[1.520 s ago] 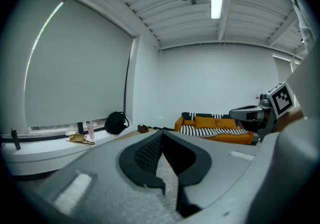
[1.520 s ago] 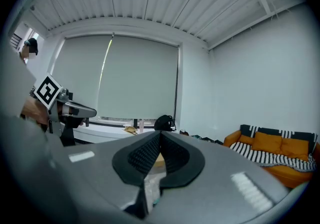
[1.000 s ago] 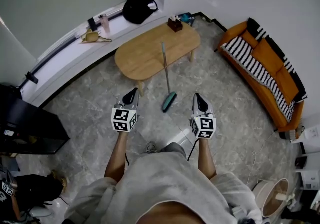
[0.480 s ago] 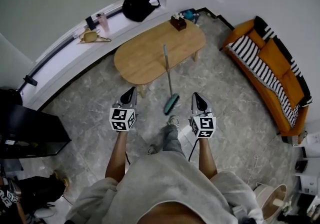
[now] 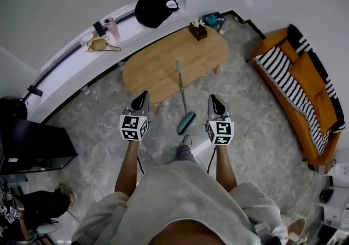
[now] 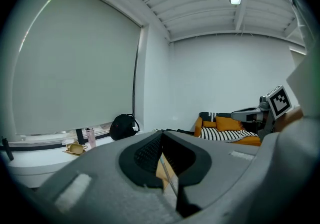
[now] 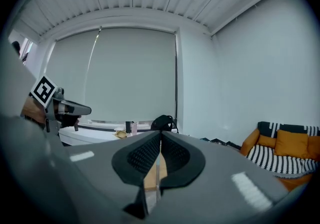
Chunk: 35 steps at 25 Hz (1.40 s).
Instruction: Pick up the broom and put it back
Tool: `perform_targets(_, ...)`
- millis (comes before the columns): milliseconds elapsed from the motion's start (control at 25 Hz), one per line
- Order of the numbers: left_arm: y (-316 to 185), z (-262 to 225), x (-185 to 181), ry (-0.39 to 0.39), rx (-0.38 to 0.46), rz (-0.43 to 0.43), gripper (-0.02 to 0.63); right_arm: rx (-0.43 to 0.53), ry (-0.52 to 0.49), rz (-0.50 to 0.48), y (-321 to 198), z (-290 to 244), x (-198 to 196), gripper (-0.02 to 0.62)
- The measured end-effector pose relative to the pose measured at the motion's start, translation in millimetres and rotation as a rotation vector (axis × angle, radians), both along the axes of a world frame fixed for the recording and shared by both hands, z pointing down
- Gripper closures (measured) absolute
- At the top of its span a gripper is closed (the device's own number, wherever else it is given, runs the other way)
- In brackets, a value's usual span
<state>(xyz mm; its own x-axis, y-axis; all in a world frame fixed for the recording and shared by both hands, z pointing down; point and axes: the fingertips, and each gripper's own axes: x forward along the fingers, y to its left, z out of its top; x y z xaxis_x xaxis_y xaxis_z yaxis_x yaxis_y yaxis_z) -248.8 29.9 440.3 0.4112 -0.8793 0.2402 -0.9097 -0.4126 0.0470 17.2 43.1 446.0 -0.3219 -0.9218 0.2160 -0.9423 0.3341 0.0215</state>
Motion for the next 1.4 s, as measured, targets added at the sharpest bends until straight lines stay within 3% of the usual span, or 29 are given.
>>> perform_targets(480,-83,6,47,-0.039,-0.012,-0.042,0.609,-0.002,-0.009,-0.067,-106,6,36,0.571)
perform_targets(960,-114,62,33,-0.031,-0.130,-0.004,0.609,-0.116,0.032,-0.101,-138,51,4,0.561)
perform_targets(1280,-125,113,10,-0.012,-0.216,0.017,0.609,-0.241,0.032,-0.098,-142,116,-27,0.552)
perform_targets(1400,-122,135,2,-0.012,-0.256,0.015,0.609,-0.297,0.016,-0.121,-139,143,-40,0.480)
